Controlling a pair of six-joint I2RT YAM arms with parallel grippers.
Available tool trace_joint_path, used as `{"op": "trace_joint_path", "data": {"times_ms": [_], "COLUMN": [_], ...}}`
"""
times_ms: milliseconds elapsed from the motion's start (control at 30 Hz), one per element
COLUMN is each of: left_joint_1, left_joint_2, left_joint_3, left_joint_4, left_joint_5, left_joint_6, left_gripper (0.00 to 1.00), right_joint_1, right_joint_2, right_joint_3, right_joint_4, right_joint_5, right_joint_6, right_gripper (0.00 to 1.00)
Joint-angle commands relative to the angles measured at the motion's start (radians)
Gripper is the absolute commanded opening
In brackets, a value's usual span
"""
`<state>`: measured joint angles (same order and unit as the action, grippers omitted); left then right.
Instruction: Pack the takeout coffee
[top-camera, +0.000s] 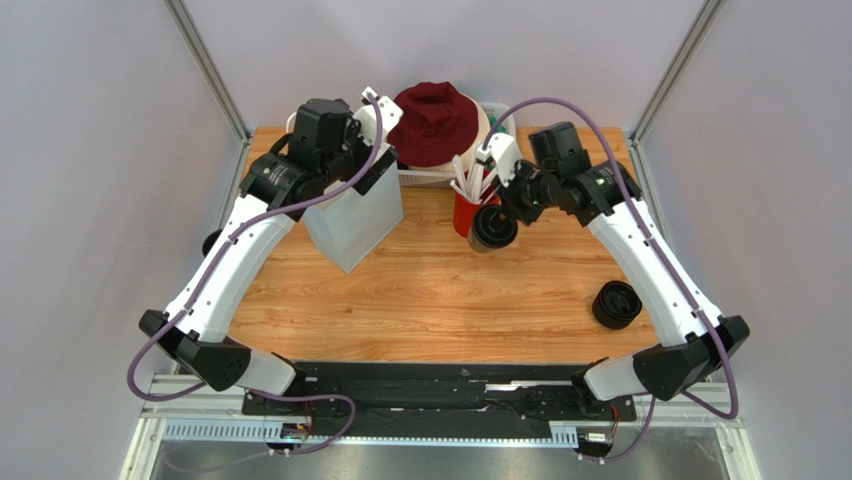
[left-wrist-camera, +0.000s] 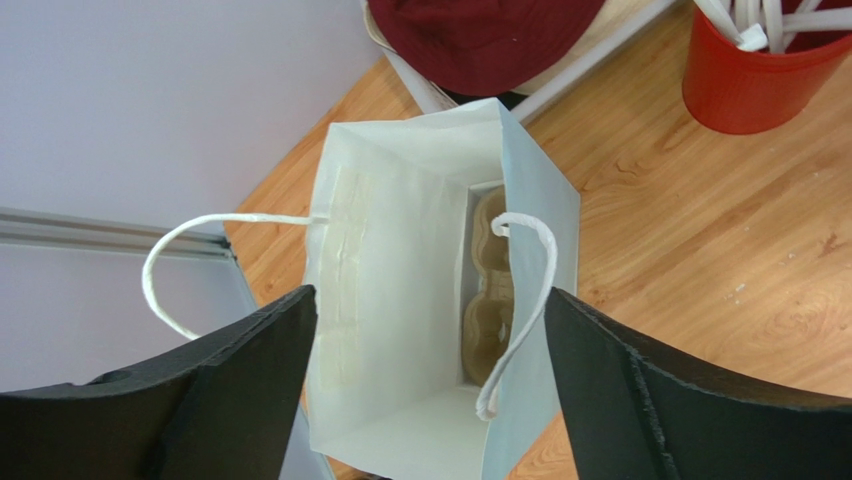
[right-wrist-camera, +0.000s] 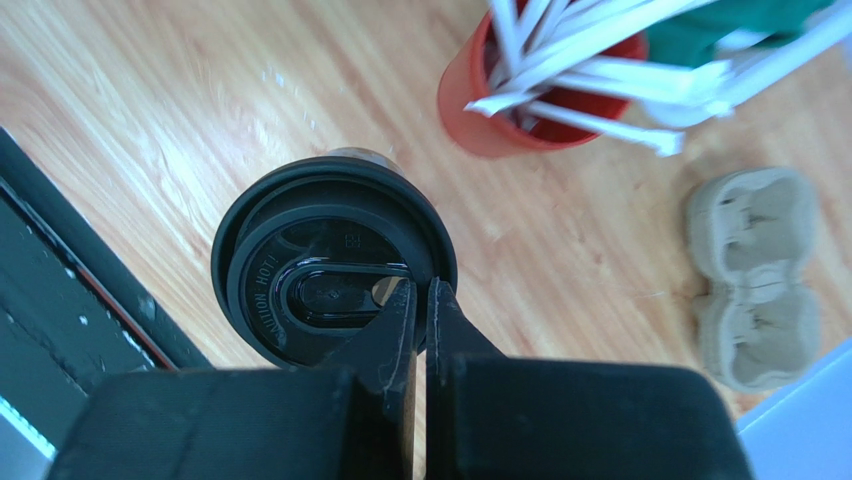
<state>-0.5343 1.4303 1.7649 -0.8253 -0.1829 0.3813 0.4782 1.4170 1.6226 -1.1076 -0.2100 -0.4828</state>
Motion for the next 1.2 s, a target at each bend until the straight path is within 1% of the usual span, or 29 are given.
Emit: {"op": "trace_joint_path", "data": {"times_ms": [0,33,67,133,167,233,267,300,333,367,433,467,600,633,667,767,933,967,1067,1167], "left_joint_1": [0.007,0.007,0.007,0.007,0.007,0.007,0.007,0.007,0.007,0.007,0.007,0.007,0.005,0.005,0.004,-0.006,-0.064,-0.088,-0.140,-0.183], "left_joint_2": [-0.030,-0.025,-0.022,-0.018,-0.011,-0.005,0.001,0.004,0.008,0.012,0.022,0.027,0.035,0.033,0.030,0.016,-0.004,-0.005,-0.011,-0.005], "left_joint_3": [-0.018,-0.018,-0.021,-0.022,-0.024,-0.021,-0.015,-0.010,-0.004,0.013,0.034,0.057,0.103,0.108,0.113,0.111,0.102,0.093,0.085,0.100], "left_joint_4": [-0.017,-0.032,-0.037,-0.046,-0.055,-0.069,-0.074,-0.080,-0.093,-0.101,-0.130,-0.141,-0.187,-0.198,-0.199,-0.201,-0.207,-0.207,-0.201,-0.204], "left_joint_5": [0.072,0.088,0.092,0.105,0.109,0.125,0.131,0.138,0.151,0.157,0.177,0.177,0.252,0.284,0.298,0.335,0.347,0.350,0.350,0.352], "left_joint_6": [0.033,0.034,0.034,0.039,0.039,0.036,0.031,0.030,0.027,0.022,0.015,0.008,-0.015,-0.021,-0.031,-0.047,-0.064,-0.074,-0.093,-0.097], "left_gripper": [0.87,0.83,0.71,0.59,0.46,0.36,0.25,0.19,0.15,0.09,0.02,0.01,0.00,0.00,0.00,0.00,0.00,0.00,0.00,0.00], "right_joint_1": [-0.012,-0.013,-0.015,-0.016,-0.019,-0.024,-0.024,-0.026,-0.026,-0.027,-0.027,-0.027,-0.029,-0.027,-0.029,-0.029,-0.029,-0.029,-0.024,-0.010], "right_joint_2": [-0.035,-0.030,-0.029,-0.015,-0.009,0.006,0.019,0.028,0.036,0.054,0.077,0.091,0.109,0.111,0.120,0.151,0.194,0.206,0.215,0.217], "right_joint_3": [0.172,0.199,0.224,0.297,0.319,0.376,0.393,0.407,0.439,0.454,0.485,0.502,0.519,0.520,0.523,0.563,0.644,0.654,0.675,0.683], "right_joint_4": [-0.028,-0.024,-0.023,-0.012,0.003,0.028,0.052,0.061,0.075,0.081,0.086,0.098,0.144,0.156,0.176,0.184,0.184,0.183,0.181,0.180], "right_joint_5": [0.009,0.009,0.014,0.038,0.061,0.083,0.105,0.116,0.127,0.150,0.173,0.191,0.208,0.208,0.248,0.248,0.225,0.192,0.161,0.156], "right_joint_6": [0.052,0.059,0.065,0.084,0.108,0.130,0.148,0.156,0.162,0.176,0.187,0.196,0.239,0.245,0.253,0.279,0.322,0.337,0.366,0.369], "right_gripper": [0.00,0.00,0.00,0.00,0.00,0.00,0.00,0.00,0.00,0.00,0.00,0.00,0.00,0.00,0.00,0.00,0.00,0.00,0.00,0.00]}}
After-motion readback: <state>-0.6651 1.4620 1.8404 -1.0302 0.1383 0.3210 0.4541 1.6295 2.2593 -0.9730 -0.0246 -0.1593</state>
